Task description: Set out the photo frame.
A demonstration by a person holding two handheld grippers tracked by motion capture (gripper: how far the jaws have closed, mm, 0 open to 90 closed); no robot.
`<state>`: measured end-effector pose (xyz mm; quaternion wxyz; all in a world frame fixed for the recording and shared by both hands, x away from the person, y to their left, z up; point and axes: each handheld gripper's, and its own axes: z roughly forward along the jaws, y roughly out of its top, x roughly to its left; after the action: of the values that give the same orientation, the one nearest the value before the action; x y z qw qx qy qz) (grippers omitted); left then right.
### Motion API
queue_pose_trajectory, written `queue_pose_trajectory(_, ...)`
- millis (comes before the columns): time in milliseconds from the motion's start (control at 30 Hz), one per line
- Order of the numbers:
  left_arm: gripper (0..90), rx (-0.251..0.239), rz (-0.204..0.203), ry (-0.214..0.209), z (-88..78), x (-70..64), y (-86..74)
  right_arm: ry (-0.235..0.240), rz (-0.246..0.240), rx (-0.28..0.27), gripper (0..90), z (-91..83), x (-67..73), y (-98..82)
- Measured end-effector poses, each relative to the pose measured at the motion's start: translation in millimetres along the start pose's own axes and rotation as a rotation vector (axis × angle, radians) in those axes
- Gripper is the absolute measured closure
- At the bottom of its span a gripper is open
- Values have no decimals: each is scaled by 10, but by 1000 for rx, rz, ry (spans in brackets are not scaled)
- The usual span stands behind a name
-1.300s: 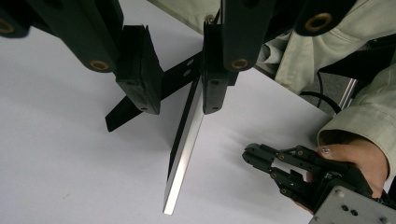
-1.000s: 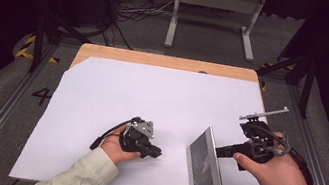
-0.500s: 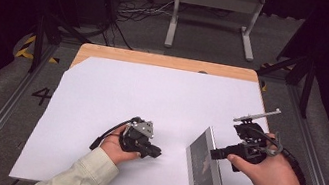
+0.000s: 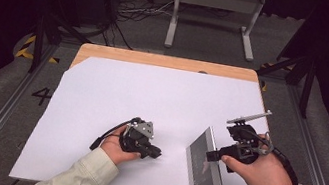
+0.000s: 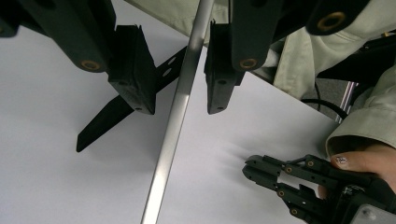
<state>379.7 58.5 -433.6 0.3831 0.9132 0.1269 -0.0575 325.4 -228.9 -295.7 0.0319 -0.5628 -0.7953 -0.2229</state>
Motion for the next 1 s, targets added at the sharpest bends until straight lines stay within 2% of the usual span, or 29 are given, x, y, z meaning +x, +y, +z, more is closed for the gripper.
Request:
queue_pose_trajectory(567, 823, 7, 0, -4, 10, 3, -3, -10, -4, 29, 633, 165, 14, 39)
queue_pose_trajectory(1000, 823, 9, -2, 1, 14, 5, -9, -35, -16, 28, 727, 178, 41, 44)
